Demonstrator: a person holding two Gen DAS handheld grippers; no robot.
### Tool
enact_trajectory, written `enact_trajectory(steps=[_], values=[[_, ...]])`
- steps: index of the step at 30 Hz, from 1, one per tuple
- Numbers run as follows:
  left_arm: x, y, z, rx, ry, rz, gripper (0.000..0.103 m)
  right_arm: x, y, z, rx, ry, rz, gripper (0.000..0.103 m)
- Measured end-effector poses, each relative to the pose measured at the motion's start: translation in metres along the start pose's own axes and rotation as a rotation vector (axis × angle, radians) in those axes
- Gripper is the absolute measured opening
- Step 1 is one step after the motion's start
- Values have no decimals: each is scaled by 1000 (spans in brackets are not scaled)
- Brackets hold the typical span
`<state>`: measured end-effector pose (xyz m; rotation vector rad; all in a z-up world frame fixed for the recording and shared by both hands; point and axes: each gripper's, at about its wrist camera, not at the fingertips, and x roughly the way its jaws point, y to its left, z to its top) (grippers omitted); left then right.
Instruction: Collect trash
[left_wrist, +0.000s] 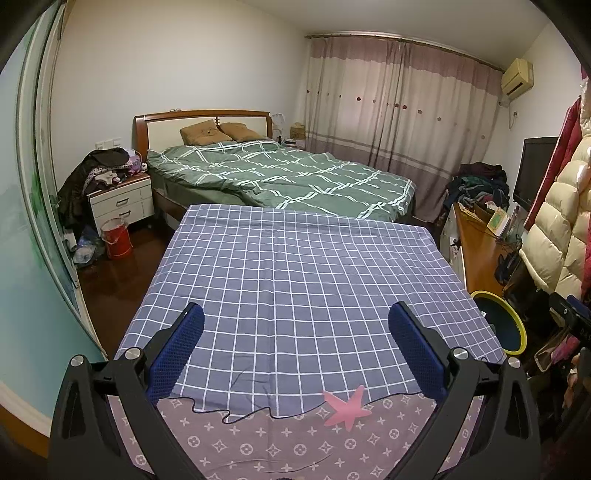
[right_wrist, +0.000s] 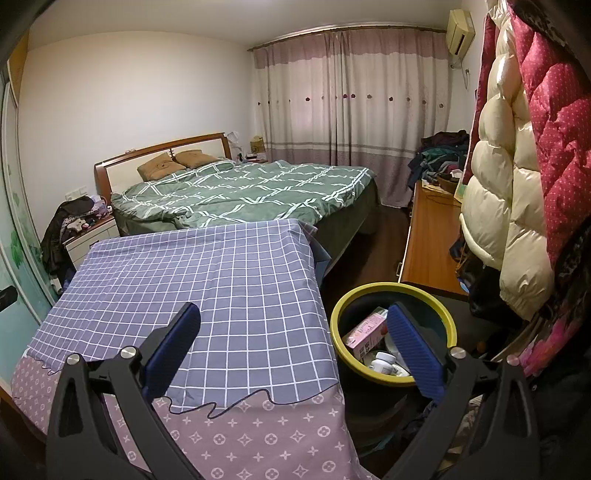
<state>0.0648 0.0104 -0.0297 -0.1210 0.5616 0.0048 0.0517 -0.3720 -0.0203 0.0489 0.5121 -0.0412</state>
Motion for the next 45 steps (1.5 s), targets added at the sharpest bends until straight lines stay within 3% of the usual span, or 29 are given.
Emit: enact_trajectory(steps=[45], values=[[17,1,-6,25,30,-8,98,10,2,-6,13,17,6,96]])
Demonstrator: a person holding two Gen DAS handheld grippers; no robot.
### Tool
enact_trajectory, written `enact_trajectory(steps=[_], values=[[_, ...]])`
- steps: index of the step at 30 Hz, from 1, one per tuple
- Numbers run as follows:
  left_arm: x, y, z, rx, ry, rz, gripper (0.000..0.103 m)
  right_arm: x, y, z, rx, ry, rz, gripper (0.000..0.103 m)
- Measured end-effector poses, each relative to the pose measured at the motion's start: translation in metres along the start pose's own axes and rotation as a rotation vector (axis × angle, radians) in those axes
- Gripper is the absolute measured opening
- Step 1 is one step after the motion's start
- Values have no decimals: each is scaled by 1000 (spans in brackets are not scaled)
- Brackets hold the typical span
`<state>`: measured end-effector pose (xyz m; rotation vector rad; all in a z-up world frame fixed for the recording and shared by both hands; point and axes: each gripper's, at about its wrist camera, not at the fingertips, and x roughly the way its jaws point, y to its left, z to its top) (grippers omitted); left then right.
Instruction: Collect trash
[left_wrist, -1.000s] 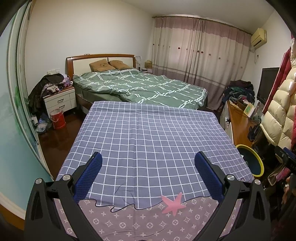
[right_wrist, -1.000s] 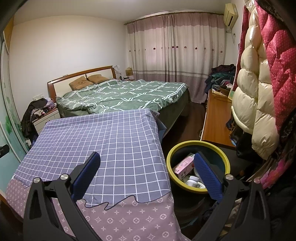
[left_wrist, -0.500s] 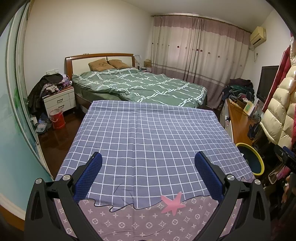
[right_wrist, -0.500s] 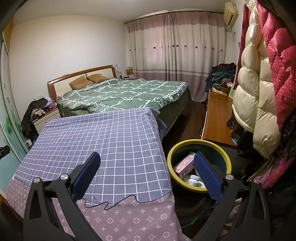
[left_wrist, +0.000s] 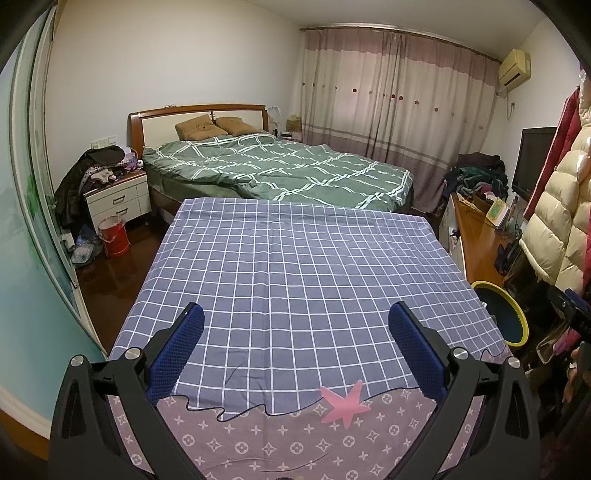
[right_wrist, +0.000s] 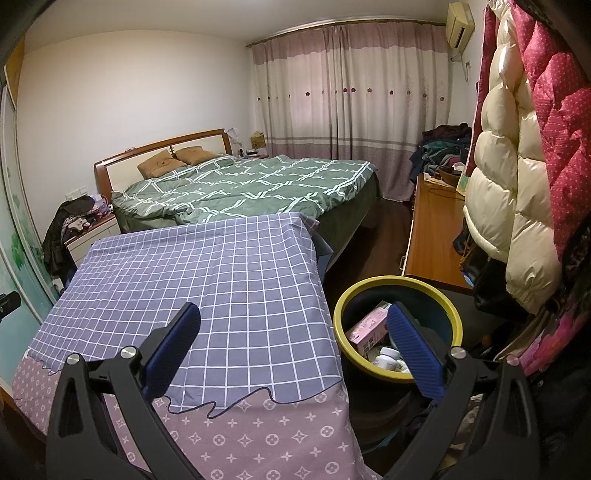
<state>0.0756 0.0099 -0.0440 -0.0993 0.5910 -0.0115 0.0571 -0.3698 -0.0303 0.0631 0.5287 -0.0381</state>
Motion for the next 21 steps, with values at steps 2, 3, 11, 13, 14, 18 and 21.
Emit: enact_trajectory(steps=[2,3,11,13,14,18,21], values=[[1,0,0,1,1,0,98,0,0,-1,2,1,1,96],[1,0,-1,0,1,1,98,1,0,0,1,1,0,96],[4,-2,-3,2,3,-1,98,3,1,-2,2,7,-1,96],[4,-3,-2,5,5,-9,98,4,2,-3,2,10,-1,96],[4,-3,-2,6,5,-9,98,4,2,-3,3,11,0,96],[6,-3,-2,6,9,-4,98,5,4,-4,3,13,0,96],[9,-3,-2,3,15,1,98,6,2,-3,5,14,1,96]])
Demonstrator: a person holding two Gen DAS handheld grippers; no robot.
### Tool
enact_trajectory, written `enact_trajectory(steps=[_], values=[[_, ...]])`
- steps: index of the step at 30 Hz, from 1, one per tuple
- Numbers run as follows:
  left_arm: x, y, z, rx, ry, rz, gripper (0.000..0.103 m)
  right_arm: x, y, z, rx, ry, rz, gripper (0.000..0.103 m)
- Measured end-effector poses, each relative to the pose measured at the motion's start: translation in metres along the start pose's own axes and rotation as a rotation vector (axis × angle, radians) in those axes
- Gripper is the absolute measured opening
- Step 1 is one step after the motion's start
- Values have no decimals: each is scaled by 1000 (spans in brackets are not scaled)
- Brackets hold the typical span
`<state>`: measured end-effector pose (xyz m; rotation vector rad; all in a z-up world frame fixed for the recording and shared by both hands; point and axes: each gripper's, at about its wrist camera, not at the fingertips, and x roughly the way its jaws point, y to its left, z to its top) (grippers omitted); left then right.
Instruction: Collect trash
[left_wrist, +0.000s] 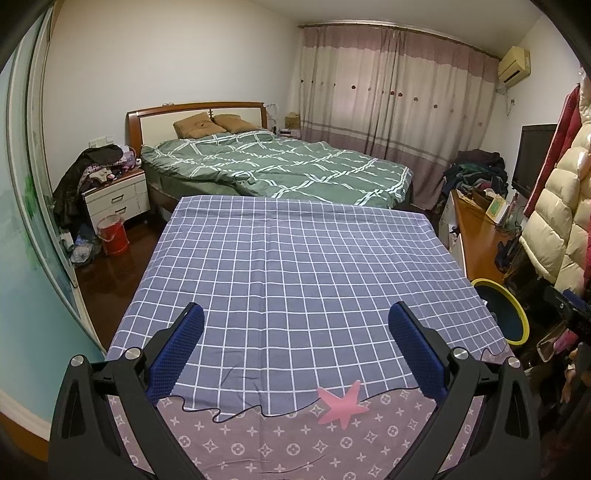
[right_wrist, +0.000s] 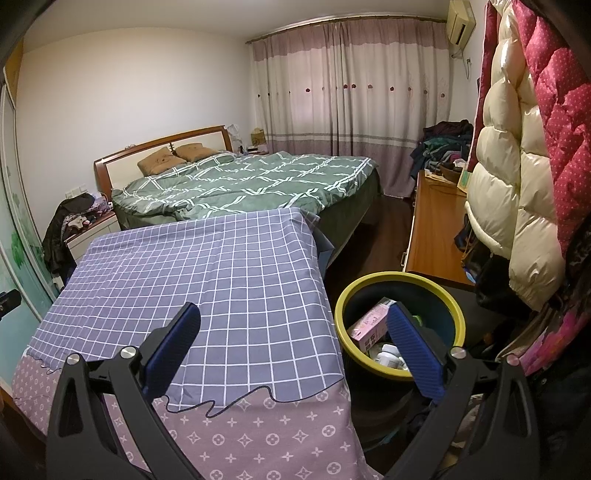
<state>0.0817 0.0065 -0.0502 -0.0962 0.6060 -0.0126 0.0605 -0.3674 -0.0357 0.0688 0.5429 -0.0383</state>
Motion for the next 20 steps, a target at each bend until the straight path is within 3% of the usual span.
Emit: enact_trajectory(steps=[13,16,20], values=[[15,2,10,6,22,-29,98,10,4,4,-9,14,22,96],[37,5,21,11,58,-35,98,23,12,18,-26,13,61,96],[95,22,34,5,109,4,98,68,31,38,-32,43,130,96]])
